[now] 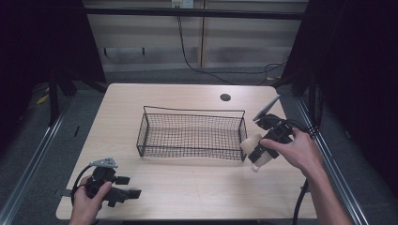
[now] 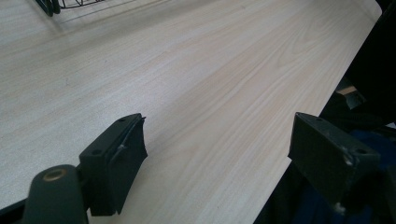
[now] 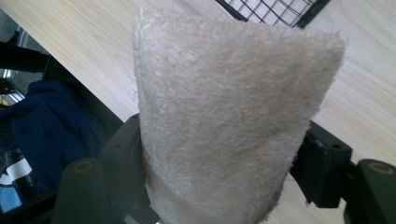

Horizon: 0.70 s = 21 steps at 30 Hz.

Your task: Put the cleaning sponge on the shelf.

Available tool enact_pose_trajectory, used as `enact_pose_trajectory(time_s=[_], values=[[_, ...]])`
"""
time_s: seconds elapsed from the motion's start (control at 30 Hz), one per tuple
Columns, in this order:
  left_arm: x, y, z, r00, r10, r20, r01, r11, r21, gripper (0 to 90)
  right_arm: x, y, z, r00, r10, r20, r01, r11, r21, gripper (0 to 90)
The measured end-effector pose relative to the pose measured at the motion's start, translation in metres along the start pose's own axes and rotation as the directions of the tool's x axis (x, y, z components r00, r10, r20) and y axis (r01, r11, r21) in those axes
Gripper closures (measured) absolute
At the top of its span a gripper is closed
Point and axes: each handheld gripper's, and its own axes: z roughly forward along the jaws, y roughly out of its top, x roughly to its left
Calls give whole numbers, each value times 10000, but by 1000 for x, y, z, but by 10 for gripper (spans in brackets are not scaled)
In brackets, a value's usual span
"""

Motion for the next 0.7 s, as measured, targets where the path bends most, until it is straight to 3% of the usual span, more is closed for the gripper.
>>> enact_pose_trajectory(time_s=[0.7], values=[[0,0,-1,10000,12,-28,-12,10000,-16,184,6,28,0,9978,-172,-647,140,9987,-493,287]])
